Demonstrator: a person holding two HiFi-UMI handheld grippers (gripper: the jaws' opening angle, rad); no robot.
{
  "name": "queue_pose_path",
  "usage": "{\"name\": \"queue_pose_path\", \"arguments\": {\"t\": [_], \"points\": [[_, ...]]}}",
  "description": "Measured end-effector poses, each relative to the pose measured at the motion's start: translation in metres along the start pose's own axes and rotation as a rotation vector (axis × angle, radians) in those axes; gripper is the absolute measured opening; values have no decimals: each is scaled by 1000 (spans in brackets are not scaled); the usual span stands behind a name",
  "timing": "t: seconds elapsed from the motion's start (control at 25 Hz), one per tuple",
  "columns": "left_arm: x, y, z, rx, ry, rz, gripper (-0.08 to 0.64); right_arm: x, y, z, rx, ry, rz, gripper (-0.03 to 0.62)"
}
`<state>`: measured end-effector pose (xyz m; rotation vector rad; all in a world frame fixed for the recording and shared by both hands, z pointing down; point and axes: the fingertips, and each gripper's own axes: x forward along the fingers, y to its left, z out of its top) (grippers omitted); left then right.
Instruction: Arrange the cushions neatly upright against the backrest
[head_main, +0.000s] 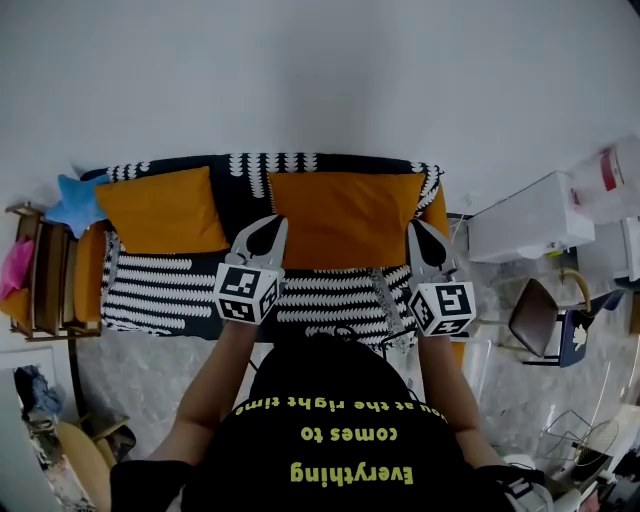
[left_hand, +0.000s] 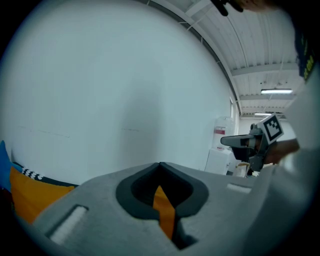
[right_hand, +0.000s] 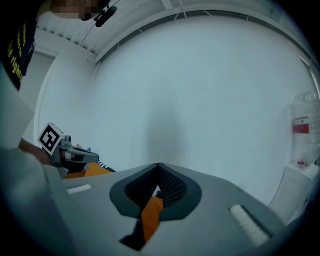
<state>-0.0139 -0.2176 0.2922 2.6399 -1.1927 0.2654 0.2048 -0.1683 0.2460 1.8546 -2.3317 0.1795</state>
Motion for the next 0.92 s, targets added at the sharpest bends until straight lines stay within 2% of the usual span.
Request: {"name": "queue_pose_path", "arguments": {"t": [0.64, 0.92], "points": [[-6, -5, 2, -1, 4, 8, 0, -11, -2, 3, 9, -5, 5, 11], [-4, -1, -1, -5, 12, 27, 0, -19, -27, 4, 19, -14, -51, 11]]}}
